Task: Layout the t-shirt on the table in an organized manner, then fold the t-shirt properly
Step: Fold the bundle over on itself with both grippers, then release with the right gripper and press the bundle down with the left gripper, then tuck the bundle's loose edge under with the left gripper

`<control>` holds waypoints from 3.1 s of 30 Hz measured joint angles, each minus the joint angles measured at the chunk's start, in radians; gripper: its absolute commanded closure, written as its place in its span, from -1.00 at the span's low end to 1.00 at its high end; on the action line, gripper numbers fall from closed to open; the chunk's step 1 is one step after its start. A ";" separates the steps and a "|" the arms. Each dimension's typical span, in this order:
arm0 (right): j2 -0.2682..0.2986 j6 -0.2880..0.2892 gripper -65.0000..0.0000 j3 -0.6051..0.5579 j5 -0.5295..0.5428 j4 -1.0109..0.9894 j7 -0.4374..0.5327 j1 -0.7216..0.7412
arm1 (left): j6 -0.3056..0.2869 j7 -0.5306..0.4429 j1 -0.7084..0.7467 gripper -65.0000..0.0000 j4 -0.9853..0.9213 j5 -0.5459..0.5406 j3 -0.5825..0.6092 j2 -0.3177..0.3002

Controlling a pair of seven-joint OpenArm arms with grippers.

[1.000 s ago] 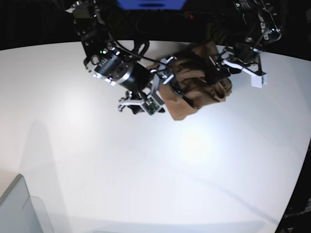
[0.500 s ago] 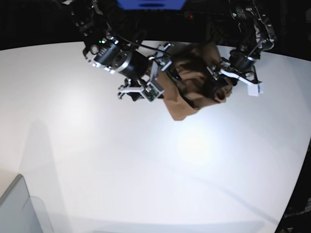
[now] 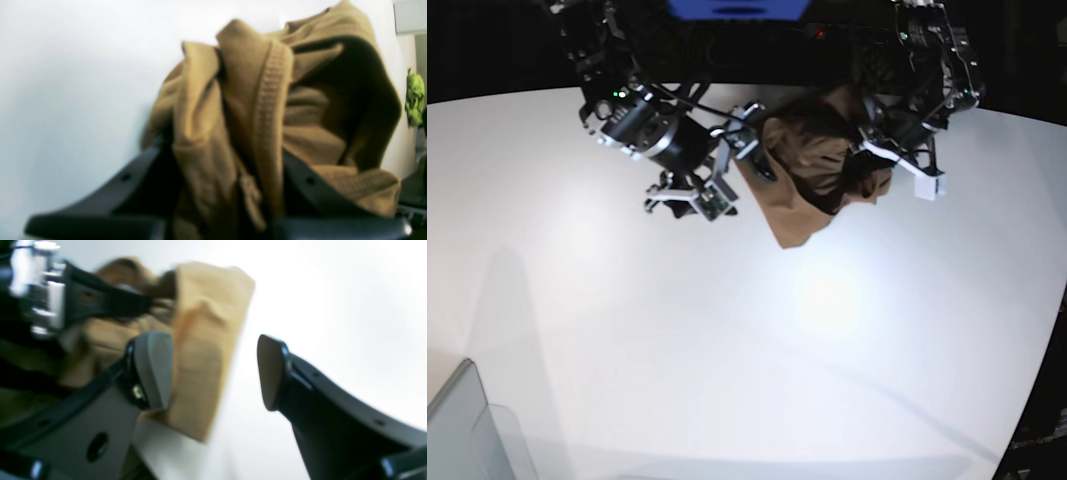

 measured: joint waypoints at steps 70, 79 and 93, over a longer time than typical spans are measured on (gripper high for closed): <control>-0.072 0.003 -0.24 1.006 0.002 -0.003 0.001 -0.063 | -0.266 -0.233 -0.976 -0.31 -0.449 0.925 1.622 0.100; -0.077 0.003 -0.24 1.006 0.001 -0.003 0.001 -0.058 | -0.261 -0.169 -0.951 -0.31 -0.243 1.043 1.433 0.092; -0.077 0.004 -0.24 1.002 0.004 -0.003 0.008 -0.027 | -0.314 -0.020 -0.670 1.00 0.261 1.127 1.386 -0.084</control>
